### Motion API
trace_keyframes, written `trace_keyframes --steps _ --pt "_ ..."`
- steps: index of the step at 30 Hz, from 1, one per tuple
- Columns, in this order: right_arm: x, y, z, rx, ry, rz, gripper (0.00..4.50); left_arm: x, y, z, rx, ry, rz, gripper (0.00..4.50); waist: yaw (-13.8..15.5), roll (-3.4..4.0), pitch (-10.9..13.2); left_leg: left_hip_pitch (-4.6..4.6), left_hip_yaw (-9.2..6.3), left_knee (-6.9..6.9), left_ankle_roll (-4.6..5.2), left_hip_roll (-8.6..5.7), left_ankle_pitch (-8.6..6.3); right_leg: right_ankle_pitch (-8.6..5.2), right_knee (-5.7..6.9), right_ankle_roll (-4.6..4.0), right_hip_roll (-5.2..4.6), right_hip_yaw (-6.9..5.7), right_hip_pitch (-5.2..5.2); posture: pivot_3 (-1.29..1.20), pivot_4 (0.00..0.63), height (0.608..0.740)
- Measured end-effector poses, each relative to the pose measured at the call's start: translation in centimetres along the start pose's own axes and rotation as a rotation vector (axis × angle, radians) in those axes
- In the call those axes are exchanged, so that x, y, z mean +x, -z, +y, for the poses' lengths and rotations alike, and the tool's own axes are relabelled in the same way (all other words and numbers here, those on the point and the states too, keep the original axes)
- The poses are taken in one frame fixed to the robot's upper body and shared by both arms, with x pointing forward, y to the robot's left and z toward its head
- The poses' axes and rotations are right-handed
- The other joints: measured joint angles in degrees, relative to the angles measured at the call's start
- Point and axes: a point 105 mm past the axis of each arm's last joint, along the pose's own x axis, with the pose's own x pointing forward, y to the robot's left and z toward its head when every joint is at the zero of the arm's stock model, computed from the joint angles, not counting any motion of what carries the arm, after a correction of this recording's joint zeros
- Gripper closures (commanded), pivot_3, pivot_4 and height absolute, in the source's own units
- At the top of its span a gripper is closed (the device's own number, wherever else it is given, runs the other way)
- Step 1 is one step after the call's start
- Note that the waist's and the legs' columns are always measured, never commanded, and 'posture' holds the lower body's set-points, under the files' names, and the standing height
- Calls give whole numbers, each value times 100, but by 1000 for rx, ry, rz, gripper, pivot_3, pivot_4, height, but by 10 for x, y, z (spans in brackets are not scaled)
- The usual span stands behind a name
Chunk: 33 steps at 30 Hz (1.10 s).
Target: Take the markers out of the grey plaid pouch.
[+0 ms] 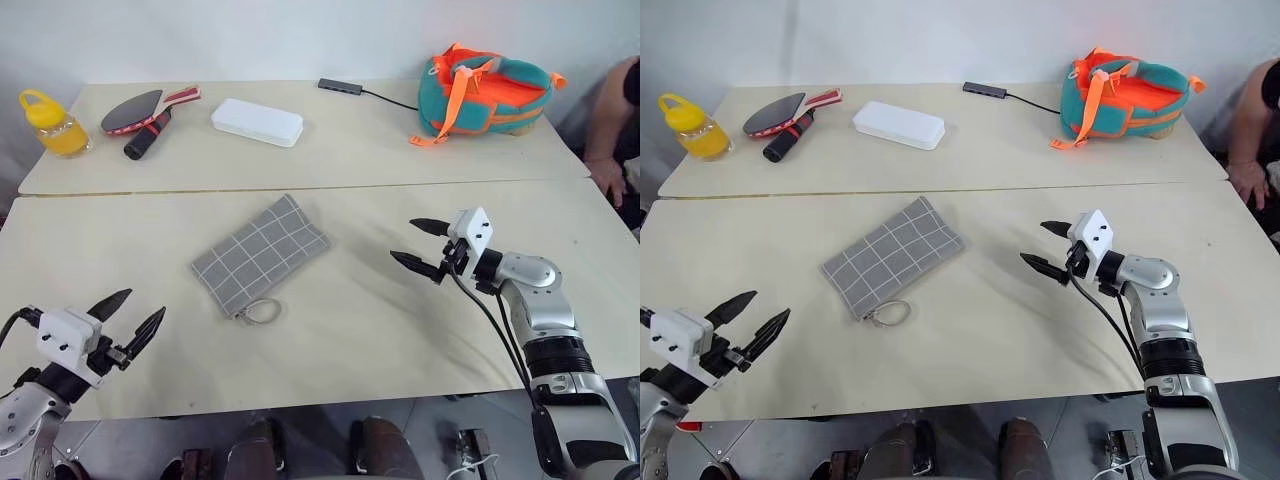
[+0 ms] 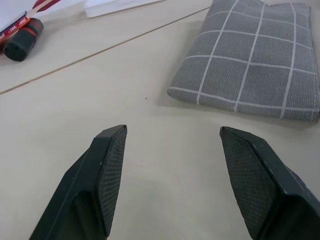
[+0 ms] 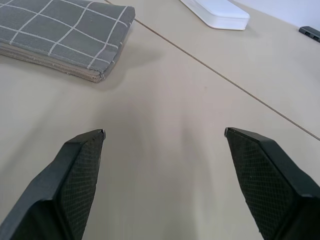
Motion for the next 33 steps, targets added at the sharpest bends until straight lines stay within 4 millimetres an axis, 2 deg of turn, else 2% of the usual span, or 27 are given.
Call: trace_keyframes --steps 9,13,16,19,22,25,27,29,33 --pt "1 -2 0 -4 11 -6 499 6 -1 -13 49 81 -12 1345 -3 0 0 0 0 -1 0 1 0 0 0 0 0 0 0 0 150 740" --pt "4 -2 1 4 15 -19 499 9 -7 -11 68 85 -46 1345 1 0 0 0 0 0 0 0 0 0 0 0 0 0 0 0 150 740" --pt "11 -5 5 25 14 -43 1107 10 -8 -9 84 82 -70 1296 -13 0 0 1 0 -2 0 1 0 0 1 0 1 0 -1 0 150 740" --pt "26 -8 12 81 17 -85 2182 13 -12 -6 133 75 -99 1296 -19 0 0 0 0 -1 -1 2 1 0 2 0 1 1 -2 0 150 740" --pt "53 -20 31 92 -30 -142 3335 16 -11 -2 210 67 -104 1296 -37 0 0 1 2 -3 -2 2 1 0 5 0 2 1 -5 0 150 740" --pt "91 -40 55 99 -68 -209 4387 21 -5 -5 305 114 -82 1296 -65 1 0 -2 3 -4 -4 3 2 0 14 0 2 1 -12 0 150 740" --pt "110 -52 65 76 -74 -232 4477 23 -1 -7 361 137 -71 1296 -66 1 0 -3 3 -6 -3 2 2 0 12 0 1 1 -12 0 150 740" --pt "127 -53 66 71 -26 -214 4477 25 4 -11 418 160 -67 1296 -66 -2 -1 -5 3 -6 -4 1 2 0 12 0 0 -1 -12 0 150 740" --pt "145 -33 75 -1 -10 -99 4477 30 5 -16 506 203 -83 1296 -43 -3 -2 -5 4 -7 -3 0 1 0 12 0 -1 -1 -12 0 150 740"
